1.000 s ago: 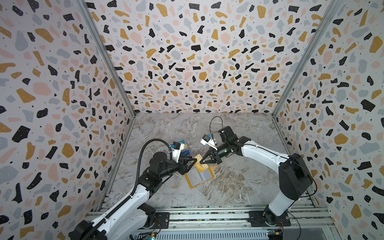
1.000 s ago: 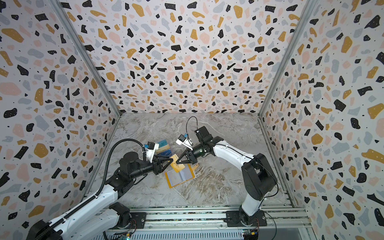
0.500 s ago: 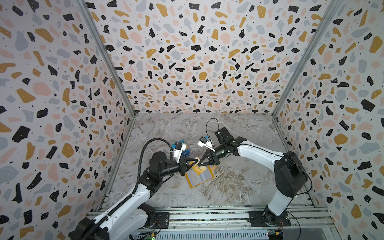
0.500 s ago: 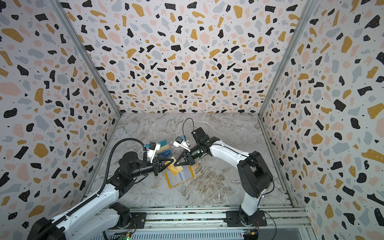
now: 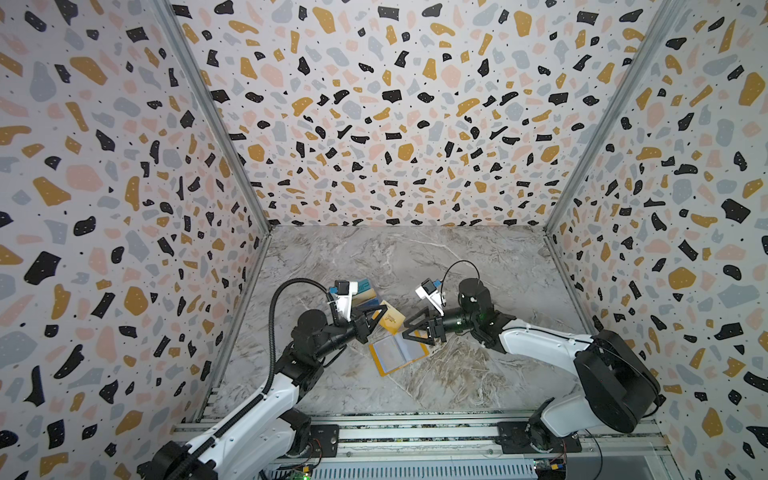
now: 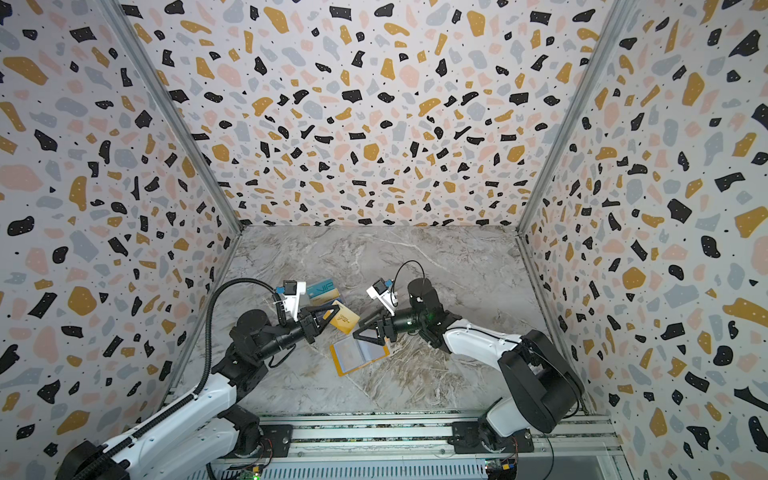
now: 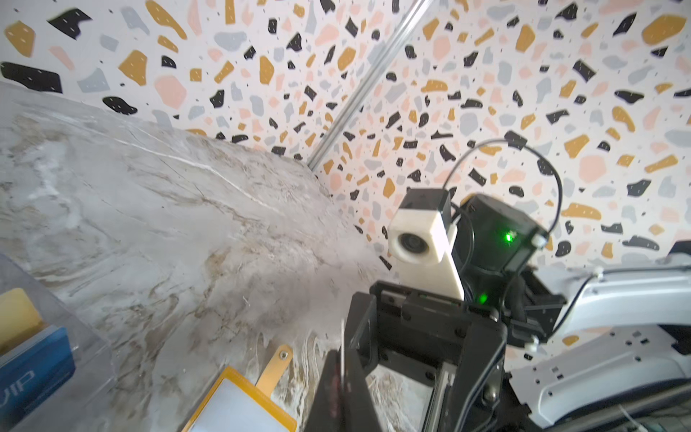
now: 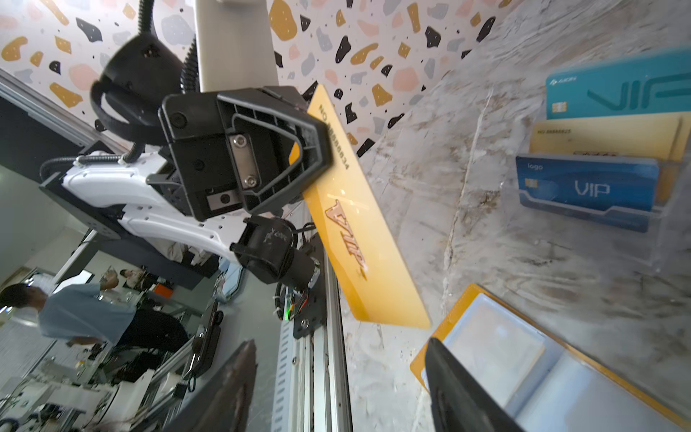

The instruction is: Take the credit cards out of the card holder

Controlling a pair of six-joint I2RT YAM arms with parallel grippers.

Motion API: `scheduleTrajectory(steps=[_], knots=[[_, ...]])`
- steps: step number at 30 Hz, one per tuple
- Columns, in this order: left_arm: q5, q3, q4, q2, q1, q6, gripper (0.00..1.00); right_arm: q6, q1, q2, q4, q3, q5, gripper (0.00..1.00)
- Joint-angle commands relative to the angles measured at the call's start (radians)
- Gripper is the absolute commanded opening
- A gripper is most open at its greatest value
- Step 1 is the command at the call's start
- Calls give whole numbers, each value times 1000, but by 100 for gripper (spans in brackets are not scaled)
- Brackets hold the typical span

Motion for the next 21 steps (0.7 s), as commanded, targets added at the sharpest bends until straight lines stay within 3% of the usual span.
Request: scheduleTrajectory(steps=[1, 8, 13, 21], knots=[[-69, -27, 207, -16, 5, -86, 0, 180, 45, 16, 324, -1, 155, 69], [-132, -83, 326, -58, 5, -170, 0, 280, 76, 98, 547, 16, 247, 48], [-180, -125, 383, -89, 5, -213, 0, 292, 91, 119, 579, 45, 255, 36], [-170, -131, 391, -92, 5, -221, 0, 335, 92, 149, 648, 66, 240, 13]])
